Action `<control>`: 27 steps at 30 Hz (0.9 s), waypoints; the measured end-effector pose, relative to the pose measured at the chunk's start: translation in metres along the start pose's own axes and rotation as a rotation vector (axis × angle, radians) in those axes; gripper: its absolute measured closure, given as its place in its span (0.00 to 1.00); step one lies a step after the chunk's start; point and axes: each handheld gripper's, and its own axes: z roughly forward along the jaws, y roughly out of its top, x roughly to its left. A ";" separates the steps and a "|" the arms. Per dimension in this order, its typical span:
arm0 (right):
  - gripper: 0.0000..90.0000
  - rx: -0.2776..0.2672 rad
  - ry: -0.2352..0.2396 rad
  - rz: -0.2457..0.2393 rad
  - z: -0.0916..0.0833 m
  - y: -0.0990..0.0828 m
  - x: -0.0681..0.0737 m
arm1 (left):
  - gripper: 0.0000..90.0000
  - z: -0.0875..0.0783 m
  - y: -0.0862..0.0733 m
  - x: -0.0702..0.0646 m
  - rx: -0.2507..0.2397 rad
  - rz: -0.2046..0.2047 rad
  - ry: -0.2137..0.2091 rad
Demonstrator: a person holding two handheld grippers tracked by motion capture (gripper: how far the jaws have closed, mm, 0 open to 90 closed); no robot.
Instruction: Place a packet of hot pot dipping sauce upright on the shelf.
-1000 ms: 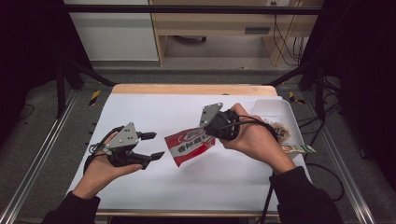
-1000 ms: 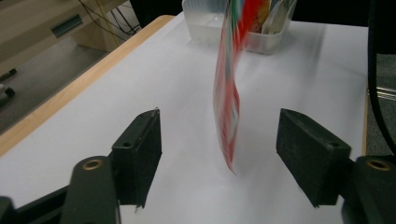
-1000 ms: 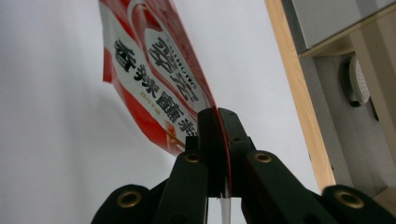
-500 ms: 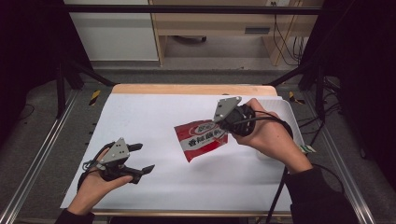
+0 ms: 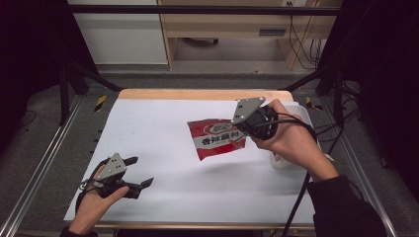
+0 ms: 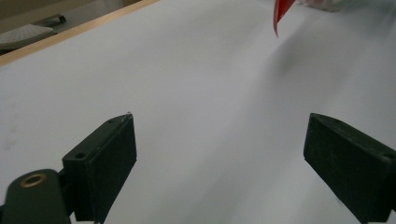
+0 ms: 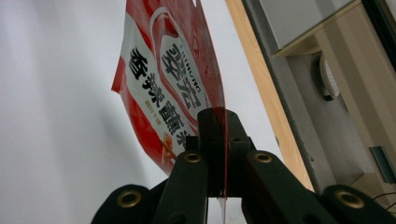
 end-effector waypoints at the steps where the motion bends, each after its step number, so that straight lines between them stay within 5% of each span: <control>1: 1.00 -0.003 -0.004 -0.002 -0.001 0.000 -0.001 | 0.10 0.000 -0.001 0.000 -0.003 -0.005 0.001; 11: 1.00 -0.007 -0.033 0.024 -0.005 -0.001 -0.020 | 0.10 -0.007 -0.020 0.002 0.011 -0.012 0.055; 16: 1.00 -0.019 -0.063 0.046 -0.009 -0.003 -0.031 | 0.09 -0.016 -0.024 0.003 -0.019 -0.042 0.094; 27: 1.00 -0.050 -0.110 0.126 -0.016 -0.017 -0.057 | 0.09 -0.014 -0.027 0.003 -0.007 -0.041 0.106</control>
